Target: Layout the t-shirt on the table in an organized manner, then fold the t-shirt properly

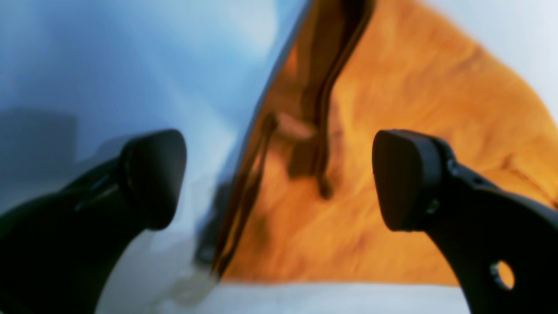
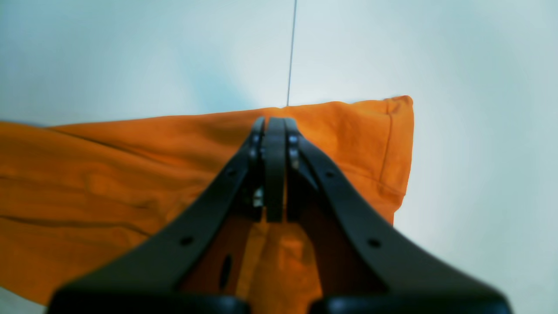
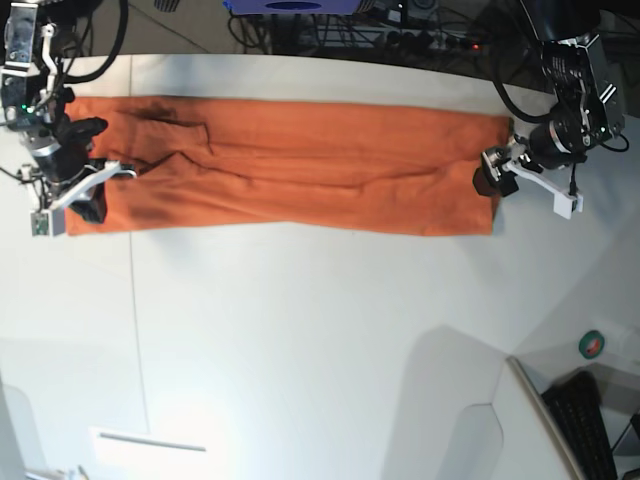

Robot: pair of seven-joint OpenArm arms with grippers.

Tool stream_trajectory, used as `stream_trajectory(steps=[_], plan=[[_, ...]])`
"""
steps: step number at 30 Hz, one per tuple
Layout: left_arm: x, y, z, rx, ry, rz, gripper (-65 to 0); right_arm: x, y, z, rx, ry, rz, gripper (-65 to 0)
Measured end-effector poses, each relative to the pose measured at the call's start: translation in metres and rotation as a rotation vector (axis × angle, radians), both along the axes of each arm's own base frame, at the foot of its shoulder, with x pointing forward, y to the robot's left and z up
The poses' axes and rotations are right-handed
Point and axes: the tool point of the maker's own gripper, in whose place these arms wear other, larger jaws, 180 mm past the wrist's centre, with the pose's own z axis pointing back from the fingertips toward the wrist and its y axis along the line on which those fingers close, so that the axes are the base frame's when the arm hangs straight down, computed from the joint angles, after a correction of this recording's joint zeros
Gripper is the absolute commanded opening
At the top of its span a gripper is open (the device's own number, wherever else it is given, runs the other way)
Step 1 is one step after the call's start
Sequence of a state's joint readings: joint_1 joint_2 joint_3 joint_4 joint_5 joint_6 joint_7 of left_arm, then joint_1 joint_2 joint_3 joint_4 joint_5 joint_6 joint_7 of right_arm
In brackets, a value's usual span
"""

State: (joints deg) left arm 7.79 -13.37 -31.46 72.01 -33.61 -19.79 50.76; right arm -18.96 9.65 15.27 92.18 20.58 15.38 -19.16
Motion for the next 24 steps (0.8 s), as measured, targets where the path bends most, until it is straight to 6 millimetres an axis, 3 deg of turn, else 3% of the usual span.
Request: stream_trajectory(steps=[3,6,10,13,17,21,24], plan=[[0.012,-0.005,0.000,0.023,-0.034,-0.023,-0.7,-0.005,0.001,-0.004,0.002,0.017,0.000,-65.0],[0.017,-0.023,-0.008,0.015,-0.047,-0.085,-14.0,-0.007,0.001,-0.005,0.003,0.021,0.000,-65.0],[0.018,-0.030,-0.018,-0.029,-0.051,-0.076,-38.7,-0.010,0.001,-0.006,0.001,0.024,0.001,-65.0],[0.012,-0.027,-0.024,-0.035,-0.026,-0.067,-65.0,-0.013,0.001,-0.006,-0.002,0.029,0.003,-65.0],[0.014,-0.021,-0.021,-0.017,-0.041,-0.073,-65.0,-0.011,0.001,-0.002,-0.003,0.018,0.005,-65.0],[0.011,0.013,-0.014,0.082,-0.040,-0.067,-65.0,-0.013,0.001,-0.003,-0.003,0.022,0.005,-65.0],[0.014,0.025,0.012,0.184,-0.067,-0.108,-65.0,-0.016,0.002,-0.005,-0.002,0.030,0.005,-65.0]])
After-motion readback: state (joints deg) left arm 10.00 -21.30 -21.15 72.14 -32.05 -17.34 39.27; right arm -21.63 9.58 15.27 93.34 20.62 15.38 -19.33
